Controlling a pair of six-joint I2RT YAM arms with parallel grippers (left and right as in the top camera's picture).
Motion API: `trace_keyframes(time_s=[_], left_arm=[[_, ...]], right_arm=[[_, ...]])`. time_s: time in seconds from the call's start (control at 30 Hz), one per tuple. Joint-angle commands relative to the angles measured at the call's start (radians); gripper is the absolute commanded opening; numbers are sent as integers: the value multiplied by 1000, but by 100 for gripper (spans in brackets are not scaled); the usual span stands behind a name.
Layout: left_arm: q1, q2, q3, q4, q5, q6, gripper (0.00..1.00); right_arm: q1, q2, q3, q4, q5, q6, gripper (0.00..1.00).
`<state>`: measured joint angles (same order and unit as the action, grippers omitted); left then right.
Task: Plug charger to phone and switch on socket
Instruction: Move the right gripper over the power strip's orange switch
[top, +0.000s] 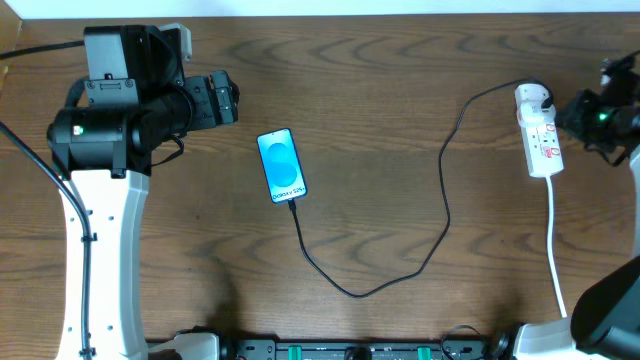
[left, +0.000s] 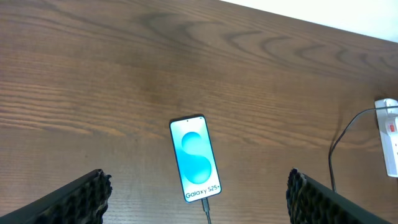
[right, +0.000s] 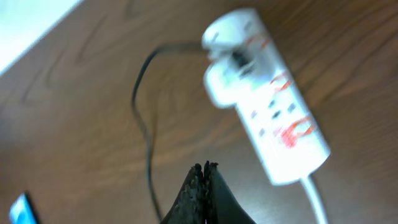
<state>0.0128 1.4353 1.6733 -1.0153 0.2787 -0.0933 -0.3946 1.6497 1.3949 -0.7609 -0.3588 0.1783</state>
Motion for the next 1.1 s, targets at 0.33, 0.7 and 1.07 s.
trace_keyframes(time_s=[0.33,0.7,1.07], left_arm=[[3,-5,-3,-2,0,2,92],[3,-5,-3,-2,0,2,93],[3,-5,-3,-2,0,2,93]], right_arm=[[-115,206,10,138,-74,38,1],[-114,306,10,227,-73,30,1],[-104,386,10,280,-73,26,1]])
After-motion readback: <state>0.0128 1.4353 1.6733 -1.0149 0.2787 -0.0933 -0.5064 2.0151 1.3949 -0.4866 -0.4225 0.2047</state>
